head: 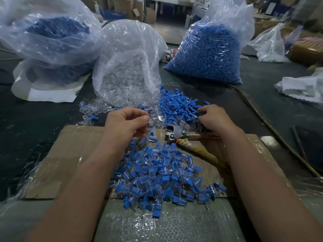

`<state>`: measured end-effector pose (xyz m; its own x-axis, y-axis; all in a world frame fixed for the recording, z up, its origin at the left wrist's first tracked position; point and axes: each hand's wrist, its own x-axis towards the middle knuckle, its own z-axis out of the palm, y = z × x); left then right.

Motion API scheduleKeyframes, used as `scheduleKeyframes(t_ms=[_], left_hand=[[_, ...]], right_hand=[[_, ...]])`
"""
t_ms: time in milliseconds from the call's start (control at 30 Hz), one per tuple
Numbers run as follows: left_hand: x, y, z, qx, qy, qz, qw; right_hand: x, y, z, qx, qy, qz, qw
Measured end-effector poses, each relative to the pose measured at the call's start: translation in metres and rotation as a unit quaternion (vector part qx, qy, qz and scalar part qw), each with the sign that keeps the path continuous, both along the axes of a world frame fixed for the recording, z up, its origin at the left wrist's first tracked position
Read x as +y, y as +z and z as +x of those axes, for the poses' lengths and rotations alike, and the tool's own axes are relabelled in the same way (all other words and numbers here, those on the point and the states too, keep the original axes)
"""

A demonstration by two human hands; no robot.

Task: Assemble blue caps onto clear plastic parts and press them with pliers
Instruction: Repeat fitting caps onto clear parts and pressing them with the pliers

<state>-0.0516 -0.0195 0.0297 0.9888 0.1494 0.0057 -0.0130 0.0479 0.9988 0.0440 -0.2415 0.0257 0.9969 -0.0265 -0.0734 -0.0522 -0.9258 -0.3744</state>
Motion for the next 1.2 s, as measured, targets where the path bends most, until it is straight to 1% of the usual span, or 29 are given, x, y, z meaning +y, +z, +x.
scheduleKeyframes(t_ms=[67, 167, 400, 567, 667, 700, 767, 867, 933, 1033, 1133, 1200], left_hand=[[0.0, 0.0, 0.0, -0.001, -0.003, 0.001, 1.0], [0.0, -0.001, 0.0, -0.002, -0.007, -0.001, 1.0], [0.0, -0.003, 0.001, 0.003, -0.016, -0.002, 1.0], [-0.001, -0.004, 0.0, 0.004, -0.024, 0.0, 1.0], [-0.002, -0.003, 0.0, 0.002, -0.028, -0.003, 1.0], [-0.003, -0.003, 0.0, 0.001, -0.029, -0.004, 1.0], [-0.003, -0.003, 0.0, -0.002, -0.028, -0.002, 1.0], [-0.003, -0.002, -0.001, -0.001, -0.029, -0.003, 1.0], [-0.003, -0.002, -0.001, 0.002, -0.029, -0.004, 1.0], [-0.003, -0.001, -0.002, -0.002, -0.029, 0.006, 1.0], [-0.005, -0.002, -0.004, -0.005, -0.029, 0.016, 0.999], [-0.006, -0.003, -0.004, -0.007, -0.024, 0.028, 0.999]], right_hand=[[0.0, 0.001, 0.0, 0.017, -0.004, 0.021, 1.0], [0.002, 0.001, -0.003, 0.021, 0.004, 0.036, 0.999], [0.005, 0.004, -0.004, 0.034, 0.038, -0.006, 0.999], [0.006, 0.003, -0.002, 0.018, 0.053, -0.016, 0.998], [0.003, -0.001, -0.002, -0.014, 0.055, -0.019, 0.998], [0.001, -0.001, -0.003, -0.033, 0.049, -0.004, 0.998], [-0.003, 0.0, -0.007, -0.08, 0.023, 0.061, 0.995], [-0.002, 0.009, -0.018, -0.132, 0.012, 0.163, 0.978], [0.004, 0.017, -0.029, -0.151, 0.02, 0.218, 0.964], [0.021, 0.023, -0.049, -0.151, 0.041, 0.28, 0.947], [0.038, 0.021, -0.068, -0.13, 0.073, 0.347, 0.926], [0.047, 0.017, -0.077, -0.117, 0.103, 0.357, 0.921]])
